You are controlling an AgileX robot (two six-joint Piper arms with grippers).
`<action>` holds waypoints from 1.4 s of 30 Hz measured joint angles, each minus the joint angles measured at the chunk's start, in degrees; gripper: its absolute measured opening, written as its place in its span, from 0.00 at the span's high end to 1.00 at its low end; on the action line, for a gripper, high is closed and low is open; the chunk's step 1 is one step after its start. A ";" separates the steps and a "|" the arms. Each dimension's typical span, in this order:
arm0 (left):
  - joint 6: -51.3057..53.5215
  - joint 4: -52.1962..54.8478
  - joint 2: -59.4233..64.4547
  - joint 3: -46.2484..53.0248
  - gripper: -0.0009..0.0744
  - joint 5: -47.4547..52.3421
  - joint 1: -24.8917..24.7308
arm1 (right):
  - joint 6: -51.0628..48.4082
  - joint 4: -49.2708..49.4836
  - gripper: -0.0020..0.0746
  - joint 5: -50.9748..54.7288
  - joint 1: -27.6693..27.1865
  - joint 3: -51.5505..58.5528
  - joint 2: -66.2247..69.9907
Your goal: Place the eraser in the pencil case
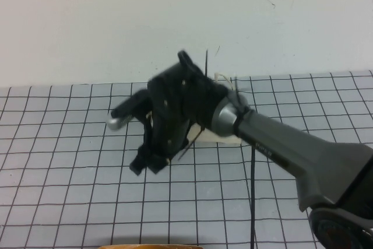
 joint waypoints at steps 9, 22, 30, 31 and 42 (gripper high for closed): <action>0.00 0.00 0.00 0.00 0.99 0.00 0.00 | -1.67 -10.91 0.58 6.26 -0.15 -9.22 -7.94; 0.00 0.00 0.00 0.00 0.99 0.00 0.00 | -0.38 -9.50 0.51 5.54 -7.01 -9.34 -4.70; 0.00 0.00 0.00 0.00 0.99 0.00 0.00 | -0.61 -7.86 0.50 6.25 -7.45 -10.40 -5.95; 0.00 0.00 0.00 0.00 0.99 0.00 0.00 | -0.88 -7.20 0.55 6.25 -7.45 -10.49 -6.91; 0.00 0.00 0.00 0.00 0.99 0.00 0.00 | -5.93 2.96 0.96 6.25 -7.45 -10.81 -24.07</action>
